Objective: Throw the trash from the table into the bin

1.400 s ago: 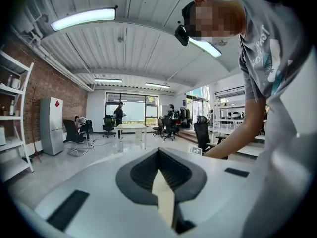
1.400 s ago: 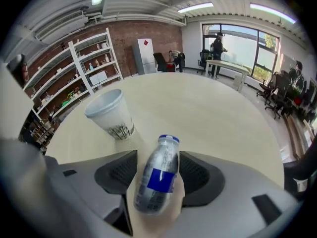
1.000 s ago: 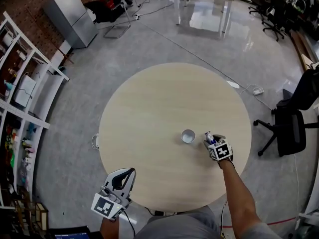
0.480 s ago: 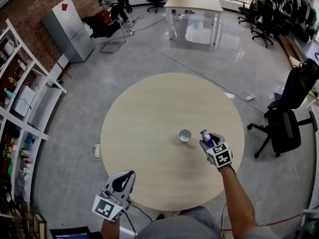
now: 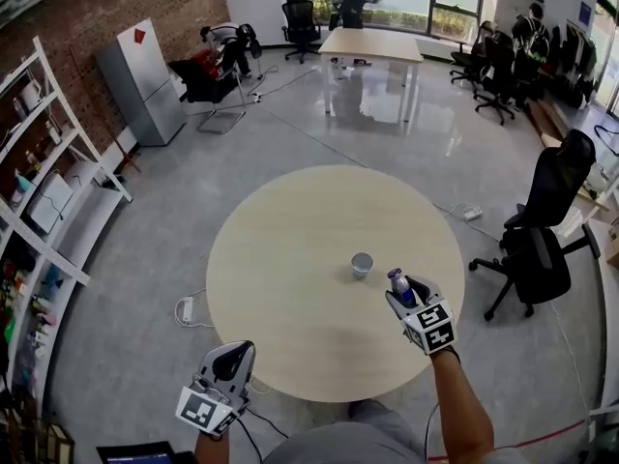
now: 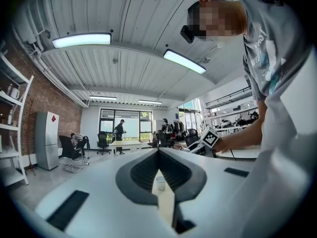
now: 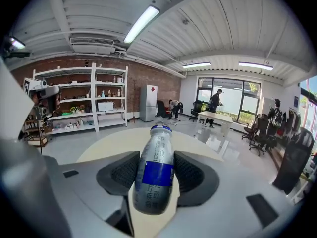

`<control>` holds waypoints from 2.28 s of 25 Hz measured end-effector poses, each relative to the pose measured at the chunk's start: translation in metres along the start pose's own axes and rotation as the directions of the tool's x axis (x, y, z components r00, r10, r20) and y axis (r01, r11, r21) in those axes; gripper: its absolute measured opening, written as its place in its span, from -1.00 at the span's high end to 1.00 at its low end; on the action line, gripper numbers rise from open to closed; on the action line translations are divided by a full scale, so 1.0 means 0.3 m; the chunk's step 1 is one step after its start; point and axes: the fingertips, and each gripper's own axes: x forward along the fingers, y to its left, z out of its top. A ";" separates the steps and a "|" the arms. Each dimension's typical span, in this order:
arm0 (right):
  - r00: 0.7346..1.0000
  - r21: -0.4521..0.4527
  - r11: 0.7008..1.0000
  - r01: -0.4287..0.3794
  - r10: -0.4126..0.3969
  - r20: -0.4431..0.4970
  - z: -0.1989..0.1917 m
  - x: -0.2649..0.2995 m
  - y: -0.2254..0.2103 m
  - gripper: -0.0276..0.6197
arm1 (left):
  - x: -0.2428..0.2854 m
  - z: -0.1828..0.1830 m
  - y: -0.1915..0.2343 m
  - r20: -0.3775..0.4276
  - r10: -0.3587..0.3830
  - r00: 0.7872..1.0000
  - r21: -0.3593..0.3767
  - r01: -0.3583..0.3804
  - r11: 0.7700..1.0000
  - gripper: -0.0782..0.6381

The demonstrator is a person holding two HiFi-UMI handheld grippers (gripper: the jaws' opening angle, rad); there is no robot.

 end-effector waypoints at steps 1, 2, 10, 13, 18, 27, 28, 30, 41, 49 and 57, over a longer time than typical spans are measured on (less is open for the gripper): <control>1.000 -0.007 1.000 0.004 -0.004 0.016 0.016 -0.042 0.042 0.22 | -0.047 0.002 -0.011 0.008 0.000 1.000 0.003 0.000 1.000 0.66; 0.999 -0.014 1.000 0.007 -0.007 0.033 0.032 -0.085 0.087 0.22 | -0.096 0.003 -0.023 0.016 0.001 1.000 0.005 -0.001 1.000 0.66; 0.991 -0.060 0.998 0.033 -0.025 0.134 0.130 -0.427 0.486 0.22 | -0.524 0.006 -0.096 0.041 -0.003 0.999 0.029 0.002 1.000 0.66; 0.987 -0.074 0.996 0.043 -0.031 0.157 0.137 -0.532 0.625 0.22 | -0.633 0.007 -0.114 0.051 -0.032 0.998 0.041 0.030 0.999 0.66; 0.978 -0.079 0.994 0.081 -0.064 0.197 0.149 -0.715 0.809 0.22 | -0.686 0.011 -0.161 0.090 -0.137 0.987 0.043 0.133 0.990 0.66; 0.932 0.013 0.981 0.193 -0.187 0.311 0.057 -1.302 0.801 0.22 | -0.461 0.116 -0.655 0.066 -0.446 0.893 0.151 0.433 0.889 0.66; 0.929 0.024 0.978 0.205 -0.202 0.311 0.050 -1.338 0.814 0.22 | -0.454 0.154 -0.684 0.093 -0.473 0.876 0.167 0.455 0.875 0.66; 0.923 0.048 0.971 0.232 -0.236 0.304 0.018 -1.407 0.845 0.22 | -0.455 0.191 -0.750 0.123 -0.523 0.843 0.202 0.495 0.845 0.66; 0.866 0.174 0.877 0.448 -0.474 0.160 -0.488 -2.097 0.828 0.22 | -0.303 0.123 -1.602 0.144 -0.772 0.619 0.158 0.756 0.636 0.66; 0.744 0.288 0.725 0.626 -0.666 0.059 -1.060 -2.826 0.735 0.22 | -0.300 0.027 -2.474 0.085 -0.878 0.471 0.105 0.872 0.478 0.66; 0.631 0.407 0.566 0.717 -0.775 -0.034 -1.512 -3.234 0.835 0.22 | -0.417 -0.065 -3.073 -0.019 -0.961 0.275 0.142 0.952 0.270 0.66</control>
